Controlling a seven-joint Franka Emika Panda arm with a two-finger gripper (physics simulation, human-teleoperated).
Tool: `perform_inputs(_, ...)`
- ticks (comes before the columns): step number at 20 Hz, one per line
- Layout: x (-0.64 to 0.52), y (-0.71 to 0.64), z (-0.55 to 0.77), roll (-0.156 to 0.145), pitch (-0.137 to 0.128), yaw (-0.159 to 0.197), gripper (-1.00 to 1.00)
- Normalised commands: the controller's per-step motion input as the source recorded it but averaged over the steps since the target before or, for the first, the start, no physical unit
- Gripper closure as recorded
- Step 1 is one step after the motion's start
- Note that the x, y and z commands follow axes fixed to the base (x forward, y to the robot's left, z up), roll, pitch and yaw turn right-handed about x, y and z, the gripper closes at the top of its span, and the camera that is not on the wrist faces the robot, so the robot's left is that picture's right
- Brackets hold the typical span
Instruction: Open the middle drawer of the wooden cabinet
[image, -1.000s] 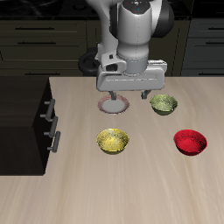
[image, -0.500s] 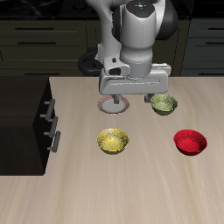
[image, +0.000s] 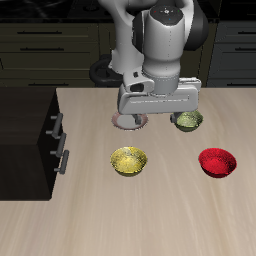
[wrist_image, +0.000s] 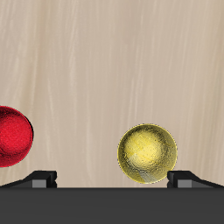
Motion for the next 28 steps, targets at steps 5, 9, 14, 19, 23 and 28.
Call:
perform_inputs(5, 0.12, 0.23, -0.09, 0.033, 0.003, 0.006, -1.0)
perform_inputs(9, 0.11, 0.17, -0.11, 0.017, 0.018, 0.029, -1.0)
perform_inputs(14, -0.06, -0.26, 0.03, -0.029, -0.024, -0.002, -1.0)
perform_inputs(19, -0.19, -0.19, 0.08, -0.072, -0.05, 0.041, -1.0)
perform_inputs(23, -0.1, -0.18, -0.06, -0.044, -0.001, 0.019, -1.0)
perform_inputs(28, -0.04, -0.07, -0.19, -0.014, 0.01, 0.019, -1.0)
